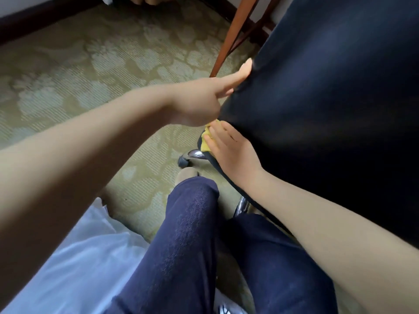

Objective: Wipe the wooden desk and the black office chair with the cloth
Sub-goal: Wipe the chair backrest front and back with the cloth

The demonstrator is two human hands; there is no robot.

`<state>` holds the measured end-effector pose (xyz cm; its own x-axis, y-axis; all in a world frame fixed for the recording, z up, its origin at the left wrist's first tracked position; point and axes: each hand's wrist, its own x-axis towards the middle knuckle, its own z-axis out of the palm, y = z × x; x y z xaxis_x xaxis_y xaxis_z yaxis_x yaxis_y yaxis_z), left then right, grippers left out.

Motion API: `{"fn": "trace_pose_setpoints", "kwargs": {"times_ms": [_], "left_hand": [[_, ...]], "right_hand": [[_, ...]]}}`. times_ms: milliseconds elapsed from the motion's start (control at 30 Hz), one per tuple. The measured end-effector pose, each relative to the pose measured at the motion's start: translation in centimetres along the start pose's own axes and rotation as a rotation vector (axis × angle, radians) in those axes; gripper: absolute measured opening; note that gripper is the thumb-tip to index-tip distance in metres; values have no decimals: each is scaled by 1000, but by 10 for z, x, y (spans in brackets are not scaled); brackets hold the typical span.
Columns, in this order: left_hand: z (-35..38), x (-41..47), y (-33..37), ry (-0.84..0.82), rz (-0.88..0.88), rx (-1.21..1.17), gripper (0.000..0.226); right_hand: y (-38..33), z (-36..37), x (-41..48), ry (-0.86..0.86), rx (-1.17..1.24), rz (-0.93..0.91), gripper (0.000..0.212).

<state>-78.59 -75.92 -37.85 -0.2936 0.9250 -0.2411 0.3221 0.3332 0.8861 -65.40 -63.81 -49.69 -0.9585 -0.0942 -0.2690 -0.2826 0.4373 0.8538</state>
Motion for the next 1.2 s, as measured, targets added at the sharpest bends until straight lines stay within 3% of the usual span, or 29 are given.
{"fn": "trace_pose_setpoints", "kwargs": {"times_ms": [133, 267, 500, 633, 733, 1033, 1133, 1200], "left_hand": [[-12, 9, 1, 70, -13, 68, 105], [-11, 17, 4, 178, -5, 70, 101], [-3, 30, 3, 248, 14, -77, 100], [10, 33, -14, 271, 33, -153, 99], [25, 29, -35, 277, 0, -179, 94], [44, -9, -89, 339, -241, -6, 89], [42, -11, -114, 360, -288, -26, 99], [42, -11, -129, 357, -297, -56, 101]], "right_hand": [[0, 6, 32, 18, -66, -58, 50], [3, 9, 22, -49, 120, -114, 54], [16, 17, -74, -161, 199, -261, 46], [43, 14, -125, 20, 265, -142, 27], [64, 6, -135, 98, 337, -65, 40], [116, -27, -23, 264, 464, 175, 48], [103, -17, 29, 189, 376, 113, 39], [89, -10, 54, 116, 254, 16, 52]]}}
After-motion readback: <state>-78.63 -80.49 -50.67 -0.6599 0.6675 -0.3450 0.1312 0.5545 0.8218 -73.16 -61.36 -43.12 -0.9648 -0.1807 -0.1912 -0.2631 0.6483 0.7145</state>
